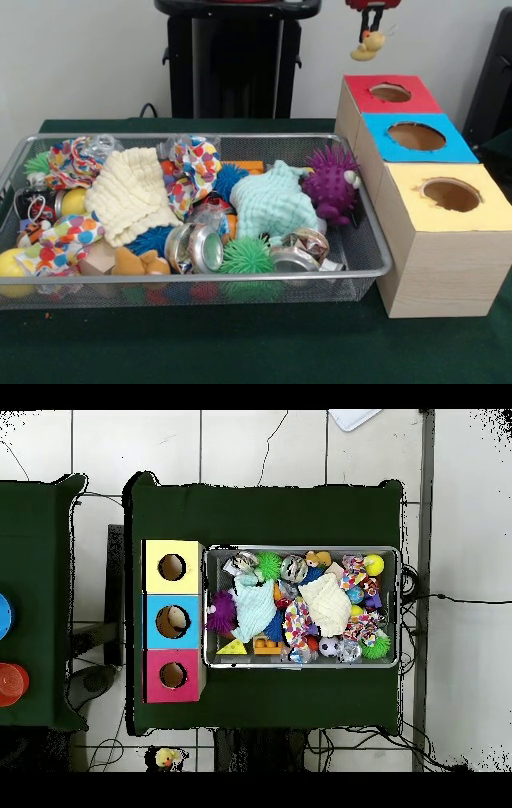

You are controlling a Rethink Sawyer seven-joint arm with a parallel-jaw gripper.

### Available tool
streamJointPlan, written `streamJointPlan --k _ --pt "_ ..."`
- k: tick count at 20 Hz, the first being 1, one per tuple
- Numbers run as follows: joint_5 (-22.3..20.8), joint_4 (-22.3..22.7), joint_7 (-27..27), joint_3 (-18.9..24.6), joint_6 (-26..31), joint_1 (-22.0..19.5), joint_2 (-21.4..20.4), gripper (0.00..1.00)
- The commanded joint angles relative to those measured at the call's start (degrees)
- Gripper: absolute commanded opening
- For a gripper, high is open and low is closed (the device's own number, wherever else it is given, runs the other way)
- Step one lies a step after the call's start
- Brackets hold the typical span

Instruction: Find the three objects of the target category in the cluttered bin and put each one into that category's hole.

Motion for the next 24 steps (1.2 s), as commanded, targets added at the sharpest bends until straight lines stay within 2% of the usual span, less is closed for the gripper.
streamJointPlan --k 1,13,20,24 --pt "0.3 -8.1 11.4 -0.8 -5.2 -1.7 7.3 0.0" --pt "7.8 -11.6 10.2 -2.7 8.7 2.2 -0.3 0.0" --pt "12.4 -15.3 10.5 -5.4 12.6 6.6 0.2 0.0" --pt "12.3 -17.4 8.7 -8.1 15.9 7.7 -0.3 0.0"
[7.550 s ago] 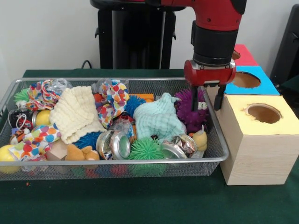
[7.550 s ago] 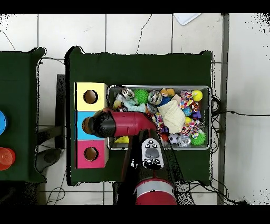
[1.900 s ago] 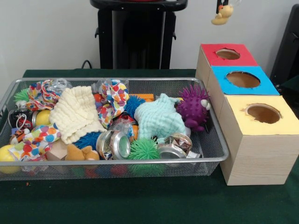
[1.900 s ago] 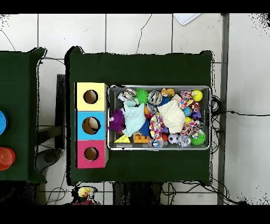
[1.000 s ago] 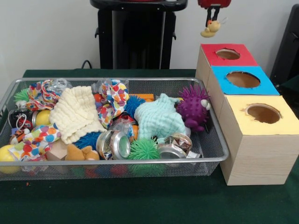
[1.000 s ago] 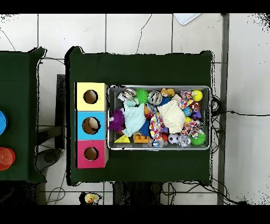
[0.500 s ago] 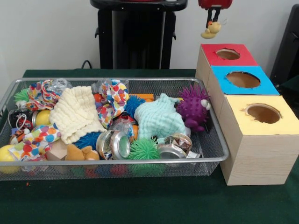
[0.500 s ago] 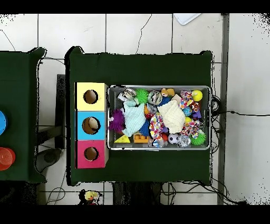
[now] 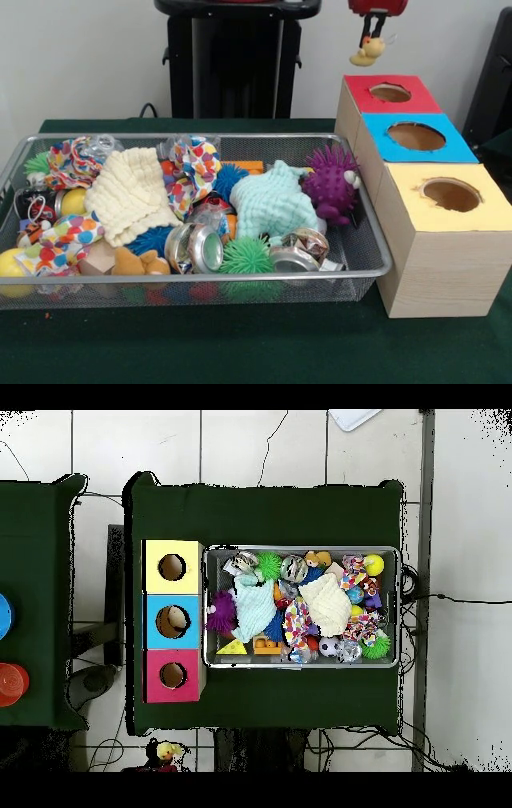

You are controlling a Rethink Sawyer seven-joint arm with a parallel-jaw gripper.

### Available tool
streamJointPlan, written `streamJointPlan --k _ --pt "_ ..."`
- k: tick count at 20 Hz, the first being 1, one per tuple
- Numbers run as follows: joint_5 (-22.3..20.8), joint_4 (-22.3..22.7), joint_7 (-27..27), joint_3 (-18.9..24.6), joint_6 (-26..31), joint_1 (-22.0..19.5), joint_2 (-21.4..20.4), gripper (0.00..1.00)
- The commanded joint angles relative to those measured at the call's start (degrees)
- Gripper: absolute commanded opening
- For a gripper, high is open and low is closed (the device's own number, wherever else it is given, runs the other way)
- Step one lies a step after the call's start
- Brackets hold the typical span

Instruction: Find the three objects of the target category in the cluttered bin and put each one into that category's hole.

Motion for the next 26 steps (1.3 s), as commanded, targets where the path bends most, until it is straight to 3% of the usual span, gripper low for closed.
streamJointPlan --k 1,6,12,18,22,26 --pt "4.8 -12.9 8.1 -3.5 8.6 0.7 -0.3 0.0" --pt "3.6 -14.2 8.7 -3.2 12.5 -0.9 -1.9 0.0" --pt "2.3 -16.5 8.0 -3.5 10.2 -1.8 0.8 0.0" --pt "1.8 -19.0 7.5 -5.3 16.4 -1.5 -0.9 0.0" --pt "1.4 -19.3 7.7 -3.9 14.9 -2.9 0.1 0.0" --pt "0.3 -19.2 8.3 -2.2 8.6 -4.3 3.9 0.0"
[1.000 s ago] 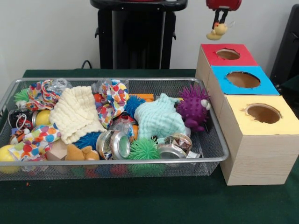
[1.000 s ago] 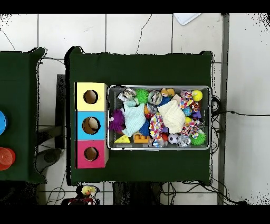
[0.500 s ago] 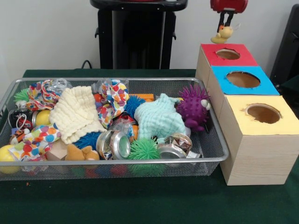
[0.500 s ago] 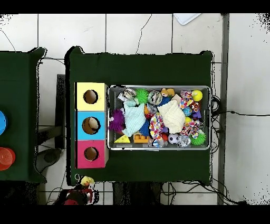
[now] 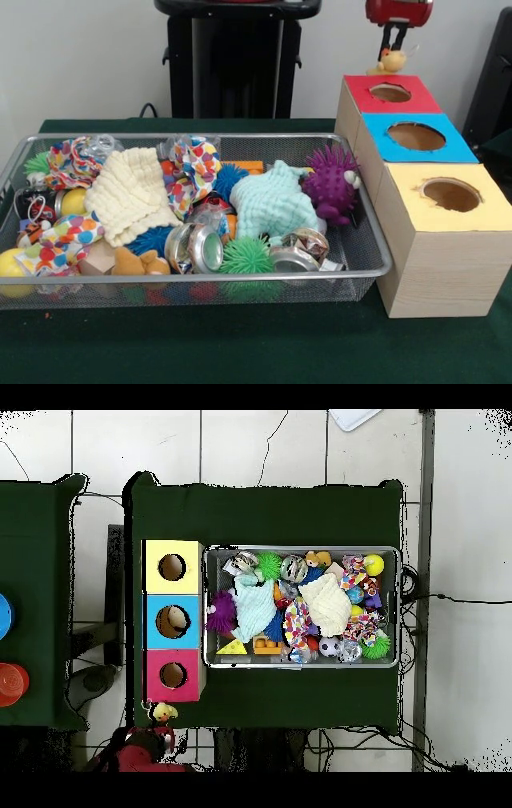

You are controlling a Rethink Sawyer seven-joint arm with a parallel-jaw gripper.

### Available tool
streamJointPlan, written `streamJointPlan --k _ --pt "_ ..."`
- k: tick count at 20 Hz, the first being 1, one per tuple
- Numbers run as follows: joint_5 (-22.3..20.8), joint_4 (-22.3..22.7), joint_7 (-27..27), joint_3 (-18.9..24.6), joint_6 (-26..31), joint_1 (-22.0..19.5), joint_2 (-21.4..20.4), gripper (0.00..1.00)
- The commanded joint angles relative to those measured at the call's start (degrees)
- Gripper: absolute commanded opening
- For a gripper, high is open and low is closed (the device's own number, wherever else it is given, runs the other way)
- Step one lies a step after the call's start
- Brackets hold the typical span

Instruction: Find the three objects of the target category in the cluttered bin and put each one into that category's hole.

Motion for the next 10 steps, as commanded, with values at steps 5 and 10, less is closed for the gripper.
streamJointPlan --k 5,10 --pt "-1.1 -6.1 11.6 6.0 -9.9 -4.9 11.5 0.0" --pt "0.8 -6.3 9.6 3.5 -2.4 -2.6 6.2 0.0"
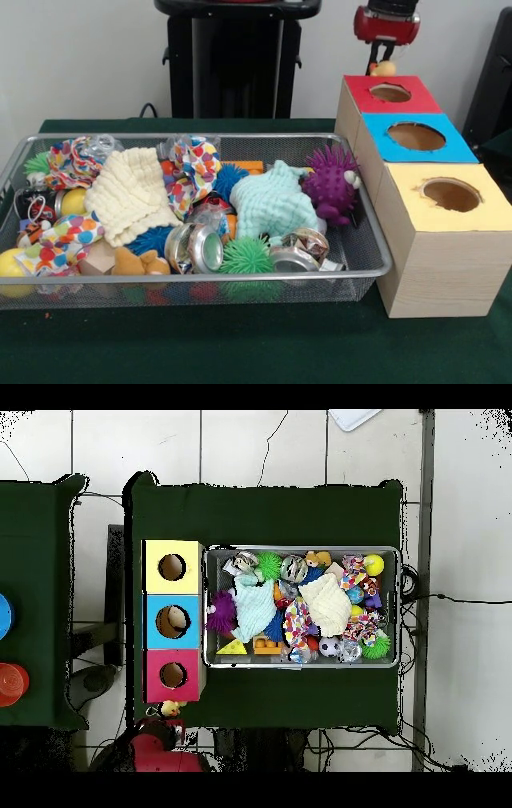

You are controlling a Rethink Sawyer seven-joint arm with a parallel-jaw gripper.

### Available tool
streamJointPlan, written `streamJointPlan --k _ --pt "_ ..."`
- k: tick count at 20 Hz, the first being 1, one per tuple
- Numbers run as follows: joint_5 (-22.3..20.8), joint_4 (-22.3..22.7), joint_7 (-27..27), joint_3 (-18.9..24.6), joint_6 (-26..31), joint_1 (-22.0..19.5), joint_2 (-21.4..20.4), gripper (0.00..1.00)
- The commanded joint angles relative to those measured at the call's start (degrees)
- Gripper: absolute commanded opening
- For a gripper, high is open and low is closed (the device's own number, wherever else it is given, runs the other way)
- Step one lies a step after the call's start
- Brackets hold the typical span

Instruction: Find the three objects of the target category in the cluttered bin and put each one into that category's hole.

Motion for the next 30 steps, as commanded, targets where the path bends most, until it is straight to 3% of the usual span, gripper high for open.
streamJointPlan --k 1,3,6,10,19,25,30 --pt "1.1 -6.1 8.7 0.7 6.8 1.5 -2.2 0.0" --pt "0.2 -7.5 8.0 -2.1 17.7 3.0 -7.6 0.0" --pt "-2.0 -10.6 8.8 -4.6 29.5 4.1 -12.4 0.0" --pt "-2.5 -12.0 9.3 -4.2 35.5 3.2 -14.7 0.0" --pt "-2.2 -12.5 9.3 -3.1 36.8 2.4 -15.8 0.0" --pt "-2.8 -12.4 7.7 -1.1 25.2 -0.2 -12.2 0.0" --pt "-3.3 -15.4 7.9 -1.8 25.6 0.0 -10.7 0.0"
